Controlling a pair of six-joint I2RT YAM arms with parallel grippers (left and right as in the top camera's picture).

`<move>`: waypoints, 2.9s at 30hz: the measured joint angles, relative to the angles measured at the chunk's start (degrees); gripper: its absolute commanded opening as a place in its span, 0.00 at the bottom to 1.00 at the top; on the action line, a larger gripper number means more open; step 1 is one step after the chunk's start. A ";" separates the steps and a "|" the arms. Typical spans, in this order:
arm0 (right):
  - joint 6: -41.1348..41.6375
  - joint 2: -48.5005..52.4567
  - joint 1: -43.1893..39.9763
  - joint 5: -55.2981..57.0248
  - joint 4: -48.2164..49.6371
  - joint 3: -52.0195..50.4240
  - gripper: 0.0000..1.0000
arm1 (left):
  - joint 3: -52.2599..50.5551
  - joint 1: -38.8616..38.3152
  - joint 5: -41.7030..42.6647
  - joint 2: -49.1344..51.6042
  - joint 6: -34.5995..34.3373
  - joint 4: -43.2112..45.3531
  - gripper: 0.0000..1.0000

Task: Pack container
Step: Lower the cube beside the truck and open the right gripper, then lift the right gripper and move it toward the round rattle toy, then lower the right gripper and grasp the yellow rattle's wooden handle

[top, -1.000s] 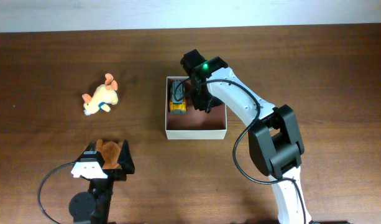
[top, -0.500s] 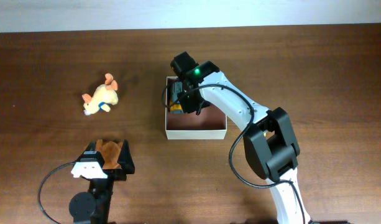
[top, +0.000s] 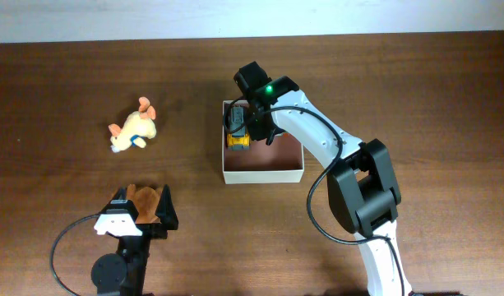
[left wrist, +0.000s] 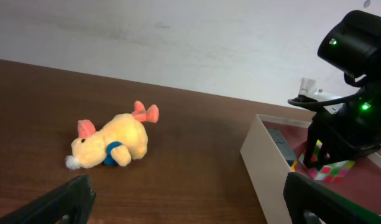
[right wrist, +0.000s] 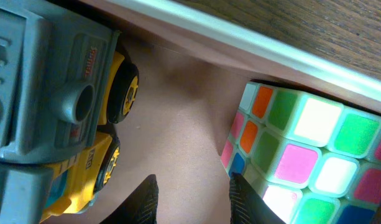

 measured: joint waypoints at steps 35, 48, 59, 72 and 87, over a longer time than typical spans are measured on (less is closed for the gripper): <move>-3.39 -11.54 -4.59 2.58 -40.24 40.74 0.78 | 0.00 0.00 0.00 -0.02 0.00 0.00 0.99; -0.94 -30.40 -8.68 6.60 -30.88 -3.80 0.78 | 0.00 0.00 0.00 -0.02 0.00 0.02 0.99; -0.55 -29.49 -10.05 3.58 -12.11 -29.44 0.78 | 0.00 0.00 0.00 -0.02 0.00 0.02 0.99; -3.45 -29.59 -16.98 -2.89 8.87 -40.92 0.78 | 0.00 0.00 0.00 -0.02 0.00 0.00 0.99; -12.26 -29.38 -17.09 -4.20 18.60 -47.15 0.74 | 0.00 0.00 0.00 -0.02 0.00 0.00 0.99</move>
